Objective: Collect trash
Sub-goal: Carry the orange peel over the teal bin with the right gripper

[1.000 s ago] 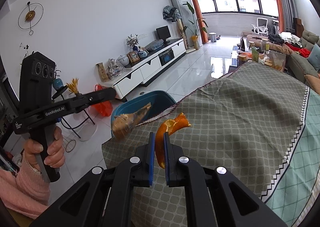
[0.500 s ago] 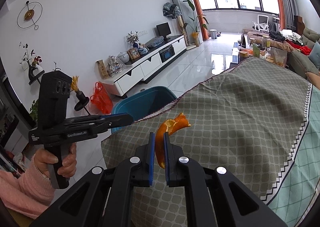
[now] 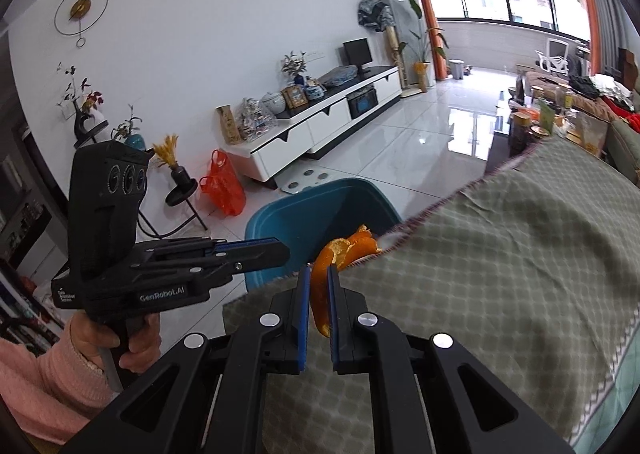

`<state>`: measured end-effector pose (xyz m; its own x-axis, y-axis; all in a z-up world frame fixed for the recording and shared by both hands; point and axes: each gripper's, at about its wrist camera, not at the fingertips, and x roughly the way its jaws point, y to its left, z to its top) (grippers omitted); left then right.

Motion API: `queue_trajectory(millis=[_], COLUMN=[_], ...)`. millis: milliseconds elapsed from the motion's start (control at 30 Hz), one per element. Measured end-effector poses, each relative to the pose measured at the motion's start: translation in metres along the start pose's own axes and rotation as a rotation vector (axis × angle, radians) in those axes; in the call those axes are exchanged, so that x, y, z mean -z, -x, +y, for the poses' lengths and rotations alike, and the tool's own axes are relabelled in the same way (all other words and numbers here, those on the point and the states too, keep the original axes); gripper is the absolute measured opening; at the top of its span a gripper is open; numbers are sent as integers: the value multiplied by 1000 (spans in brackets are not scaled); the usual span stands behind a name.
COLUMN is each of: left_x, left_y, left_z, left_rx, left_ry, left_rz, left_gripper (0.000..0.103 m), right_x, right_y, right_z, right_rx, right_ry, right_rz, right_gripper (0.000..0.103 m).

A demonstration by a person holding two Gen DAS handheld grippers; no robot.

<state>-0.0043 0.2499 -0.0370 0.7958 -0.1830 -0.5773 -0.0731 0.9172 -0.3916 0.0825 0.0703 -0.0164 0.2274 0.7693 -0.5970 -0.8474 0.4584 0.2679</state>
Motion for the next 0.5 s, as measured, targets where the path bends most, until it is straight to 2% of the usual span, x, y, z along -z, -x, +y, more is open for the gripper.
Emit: queue_trajectory(millis=[500], left_x=[-2], left_y=[11], left_z=[13], left_rx=[-34], left_ry=[24], left_rz=[-24], left_gripper=[26], right_x=[-17], right_y=[-27], right_z=[16], right_rx=[-41], right_ry=[32], right_rz=[29], right_gripper=[9])
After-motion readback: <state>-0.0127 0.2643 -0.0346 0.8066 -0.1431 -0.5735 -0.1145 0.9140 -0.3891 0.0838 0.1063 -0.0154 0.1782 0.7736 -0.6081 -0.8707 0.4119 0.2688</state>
